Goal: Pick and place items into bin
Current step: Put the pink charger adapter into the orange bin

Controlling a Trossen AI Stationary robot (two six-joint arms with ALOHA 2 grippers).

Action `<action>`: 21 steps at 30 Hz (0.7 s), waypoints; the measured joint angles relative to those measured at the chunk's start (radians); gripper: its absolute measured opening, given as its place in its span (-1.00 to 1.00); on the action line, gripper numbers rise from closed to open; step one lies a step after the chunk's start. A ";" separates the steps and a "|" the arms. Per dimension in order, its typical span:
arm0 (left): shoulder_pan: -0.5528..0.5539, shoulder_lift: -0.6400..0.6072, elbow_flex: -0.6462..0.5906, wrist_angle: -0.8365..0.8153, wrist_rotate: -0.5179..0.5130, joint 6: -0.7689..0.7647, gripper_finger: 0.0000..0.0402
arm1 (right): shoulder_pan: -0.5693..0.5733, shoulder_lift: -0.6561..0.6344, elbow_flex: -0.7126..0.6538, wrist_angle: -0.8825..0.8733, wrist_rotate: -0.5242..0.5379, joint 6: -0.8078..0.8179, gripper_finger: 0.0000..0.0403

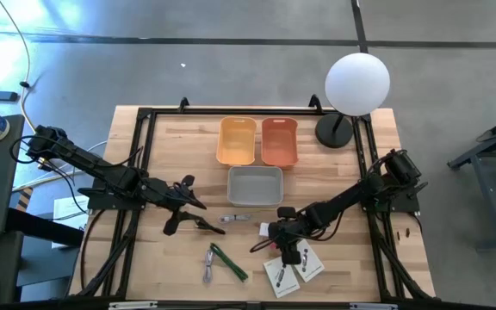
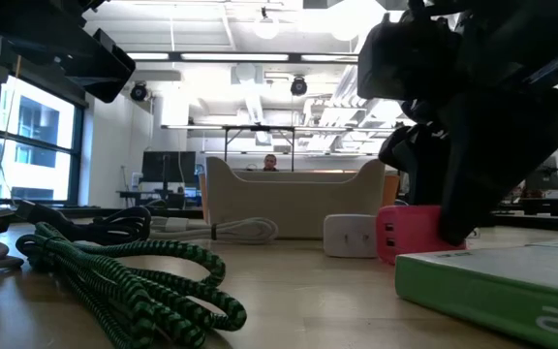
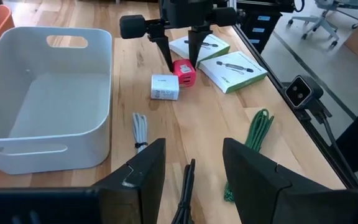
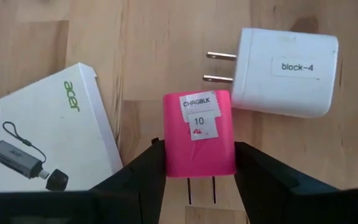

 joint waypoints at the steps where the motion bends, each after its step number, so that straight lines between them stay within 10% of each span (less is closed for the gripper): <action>1: 0.000 0.000 0.000 0.000 0.000 0.000 -0.25 | 0.000 -0.002 0.000 -0.001 0.004 0.006 -0.18; 21: 0.000 0.000 0.000 -0.007 -0.027 0.019 -0.25 | 0.000 -0.144 0.000 -0.014 0.030 0.055 -0.18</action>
